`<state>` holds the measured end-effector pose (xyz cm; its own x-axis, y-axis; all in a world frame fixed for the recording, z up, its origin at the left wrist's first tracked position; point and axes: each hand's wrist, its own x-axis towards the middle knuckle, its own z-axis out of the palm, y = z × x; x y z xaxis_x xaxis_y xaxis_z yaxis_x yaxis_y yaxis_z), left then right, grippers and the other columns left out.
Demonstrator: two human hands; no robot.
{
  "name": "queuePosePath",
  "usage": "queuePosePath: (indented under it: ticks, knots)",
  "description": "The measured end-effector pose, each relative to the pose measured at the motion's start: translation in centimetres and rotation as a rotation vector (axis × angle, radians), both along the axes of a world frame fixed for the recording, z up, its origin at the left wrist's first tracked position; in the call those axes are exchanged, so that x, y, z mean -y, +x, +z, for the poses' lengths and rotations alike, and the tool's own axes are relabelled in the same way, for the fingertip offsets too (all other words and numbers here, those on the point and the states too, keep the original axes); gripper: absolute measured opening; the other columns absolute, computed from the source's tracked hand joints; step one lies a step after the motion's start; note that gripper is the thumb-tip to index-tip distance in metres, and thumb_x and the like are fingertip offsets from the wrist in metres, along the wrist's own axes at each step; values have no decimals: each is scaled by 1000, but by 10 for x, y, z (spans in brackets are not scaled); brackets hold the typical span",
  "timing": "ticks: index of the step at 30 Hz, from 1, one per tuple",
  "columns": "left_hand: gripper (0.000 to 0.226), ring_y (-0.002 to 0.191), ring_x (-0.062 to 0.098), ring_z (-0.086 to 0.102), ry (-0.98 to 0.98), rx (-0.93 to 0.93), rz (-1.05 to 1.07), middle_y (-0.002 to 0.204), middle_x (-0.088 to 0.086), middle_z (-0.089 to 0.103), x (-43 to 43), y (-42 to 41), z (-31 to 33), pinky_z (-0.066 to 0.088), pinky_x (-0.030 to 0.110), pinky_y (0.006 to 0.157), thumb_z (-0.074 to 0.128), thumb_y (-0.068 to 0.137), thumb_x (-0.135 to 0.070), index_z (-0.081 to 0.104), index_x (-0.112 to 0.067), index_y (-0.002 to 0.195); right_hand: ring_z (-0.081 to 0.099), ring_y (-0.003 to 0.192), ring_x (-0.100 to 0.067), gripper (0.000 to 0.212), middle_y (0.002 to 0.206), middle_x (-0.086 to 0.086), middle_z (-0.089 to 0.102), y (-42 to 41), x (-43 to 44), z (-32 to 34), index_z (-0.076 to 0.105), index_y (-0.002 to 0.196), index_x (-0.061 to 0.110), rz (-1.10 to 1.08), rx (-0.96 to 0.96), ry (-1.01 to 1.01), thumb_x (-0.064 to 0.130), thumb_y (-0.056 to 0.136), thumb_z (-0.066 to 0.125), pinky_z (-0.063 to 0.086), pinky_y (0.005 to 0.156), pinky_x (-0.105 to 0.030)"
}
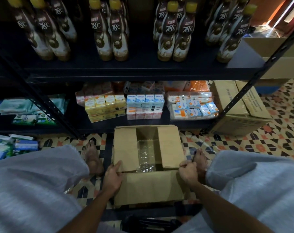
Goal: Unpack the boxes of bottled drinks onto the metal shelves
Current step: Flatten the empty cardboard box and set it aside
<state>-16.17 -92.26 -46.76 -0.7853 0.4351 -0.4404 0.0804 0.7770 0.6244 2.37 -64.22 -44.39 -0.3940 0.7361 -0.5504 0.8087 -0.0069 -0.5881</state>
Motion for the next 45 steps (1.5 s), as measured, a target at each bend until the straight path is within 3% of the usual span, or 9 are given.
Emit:
queuePosePath:
  ticks: [8, 13, 19, 25, 30, 32, 35, 39, 45]
  knots:
    - [59, 132, 23, 48, -121, -10, -206, 149, 4, 40, 13, -18, -7, 41, 34, 109, 52, 101, -22, 30, -34, 154, 41, 120, -22, 36, 133, 0, 28, 15, -25, 3, 44, 113, 35, 597, 130, 30, 19, 89, 66, 45, 103, -36]
    - [57, 131, 22, 50, -173, -37, -289, 145, 2, 52, 35, -41, -54, 41, 45, 110, 41, 79, -84, 48, -59, 129, 52, 115, -28, 27, 134, -2, 39, 20, -34, 7, 43, 114, 42, 854, 80, 170, 50, 94, 60, 48, 101, -50]
    - [75, 141, 26, 32, -404, -129, -569, 159, 3, 30, 28, -40, 8, 31, 49, 113, 48, 96, -39, 1, -46, 155, 36, 128, -20, 47, 136, 10, 26, 19, -52, 13, 42, 138, 48, 775, 194, -49, 25, 99, 55, 39, 103, -36]
    - [82, 112, 31, 62, -88, 233, -161, 120, 6, 68, 30, -44, 7, 44, 48, 104, 66, 66, -84, 68, -21, 119, 50, 126, -14, 40, 146, 1, 50, 28, -63, -2, 68, 118, 49, 638, 105, -222, 16, 101, 51, 43, 110, -33]
    - [54, 115, 25, 63, 10, 333, -106, 131, 9, 64, 33, -45, -3, 52, 44, 98, 77, 80, -51, 66, -22, 124, 64, 109, -15, 19, 124, 1, 65, 28, -54, 17, 71, 112, 33, 509, 66, -356, 25, 101, 58, 50, 101, -33]
    - [32, 98, 8, 69, -45, 329, -88, 112, -2, 72, 22, -37, 13, 56, 26, 81, 65, 90, -53, 66, -30, 113, 69, 101, -18, 17, 114, -2, 72, 24, -49, 22, 73, 108, 26, 416, 26, -409, 36, 96, 66, 54, 96, -36]
    - [46, 68, 4, 70, -75, 267, -40, 84, -1, 74, 11, -38, 25, 51, 13, 55, 49, 95, -61, 70, -20, 102, 72, 100, -20, 39, 106, -1, 76, 12, -39, 32, 72, 113, 20, 276, -9, -444, 52, 95, 60, 56, 87, -36]
    - [55, 75, 8, 71, -80, 254, -13, 91, 1, 75, 8, -40, 23, 52, 16, 57, 51, 91, -64, 69, -15, 110, 71, 95, -19, 55, 102, -2, 75, 5, -35, 21, 71, 108, 18, 285, 56, -275, 68, 89, 56, 57, 91, -40]
    - [62, 100, 23, 67, -79, 131, 46, 125, 9, 64, 15, -37, 17, 46, 18, 58, 72, 87, -40, 41, -18, 136, 61, 95, -12, 50, 111, 4, 62, 10, -35, 17, 49, 121, 23, 392, 122, -109, 58, 89, 65, 48, 67, -20]
